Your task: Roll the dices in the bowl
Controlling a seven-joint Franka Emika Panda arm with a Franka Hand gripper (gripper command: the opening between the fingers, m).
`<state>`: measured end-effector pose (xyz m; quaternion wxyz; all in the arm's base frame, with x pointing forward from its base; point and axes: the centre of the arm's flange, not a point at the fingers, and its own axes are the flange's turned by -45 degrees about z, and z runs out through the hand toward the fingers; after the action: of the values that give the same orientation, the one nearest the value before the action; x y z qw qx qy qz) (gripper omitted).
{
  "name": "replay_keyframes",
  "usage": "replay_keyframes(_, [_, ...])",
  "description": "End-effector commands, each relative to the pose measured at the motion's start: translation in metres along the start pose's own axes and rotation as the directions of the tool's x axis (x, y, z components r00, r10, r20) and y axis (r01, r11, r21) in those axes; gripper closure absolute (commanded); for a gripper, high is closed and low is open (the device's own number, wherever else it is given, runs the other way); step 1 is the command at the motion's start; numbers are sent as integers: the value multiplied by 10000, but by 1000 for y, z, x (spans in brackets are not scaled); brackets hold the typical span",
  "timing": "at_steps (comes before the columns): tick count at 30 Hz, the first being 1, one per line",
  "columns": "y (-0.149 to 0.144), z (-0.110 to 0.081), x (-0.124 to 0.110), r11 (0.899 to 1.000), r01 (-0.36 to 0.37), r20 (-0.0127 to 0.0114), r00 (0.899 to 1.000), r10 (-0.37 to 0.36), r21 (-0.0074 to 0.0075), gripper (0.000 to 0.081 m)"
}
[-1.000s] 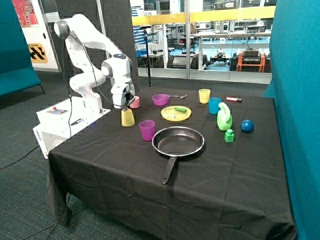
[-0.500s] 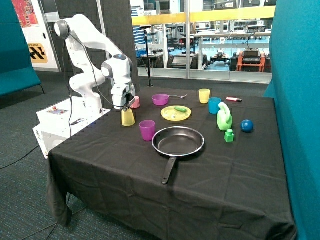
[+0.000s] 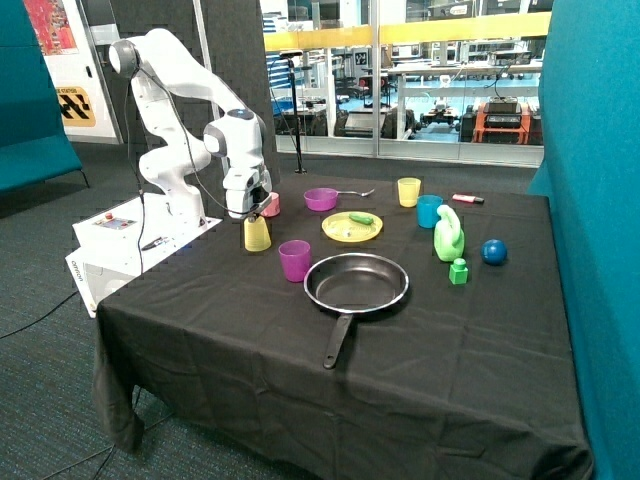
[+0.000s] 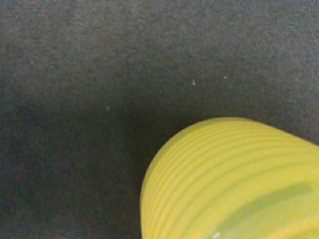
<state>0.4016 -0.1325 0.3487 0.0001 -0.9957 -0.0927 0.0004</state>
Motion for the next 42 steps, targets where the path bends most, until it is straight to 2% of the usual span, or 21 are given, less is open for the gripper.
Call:
replay_keyframes(1, [-6,-6,3,9999,148,-8,9999,-148,-2,808])
replay_keyframes(9, [-4,-25,9,9998,214,-8,9998,-214,-3,808])
replay_keyframes(19, [-6,-36,15,9993,375,-8,9993,-375,-3,808])
replay_keyframes(24, [-16,-42,26,9967,812,-8,9967,-812,-3,808])
replay_keyframes(27, [-30,-46,37,9913,1319,-7,9913,-1319,-3,808])
replay_keyframes(31, [-34,-47,40,9913,1319,-7,9913,-1319,-3,808])
replay_keyframes(32, [-48,-51,48,9785,2065,-7,9785,-2065,-4,808])
replay_keyframes(33, [-58,-53,54,9737,2277,-7,9737,-2277,-4,808])
replay_keyframes(34, [-73,-57,61,9613,2754,-7,9613,-2754,-4,808])
replay_keyframes(37, [-94,-63,71,9537,3008,-7,9537,-3008,-5,808])
replay_keyframes(38, [-103,-65,74,9442,3295,-7,9442,-3295,-5,808])
replay_keyframes(40, [-117,-69,80,9336,3583,-6,9336,-3583,-5,808])
replay_keyframes(41, [-126,-71,83,9231,3846,-6,9231,-3846,-5,808])
replay_keyframes(42, [-134,-73,85,9174,3980,-6,9174,-3980,-5,808])
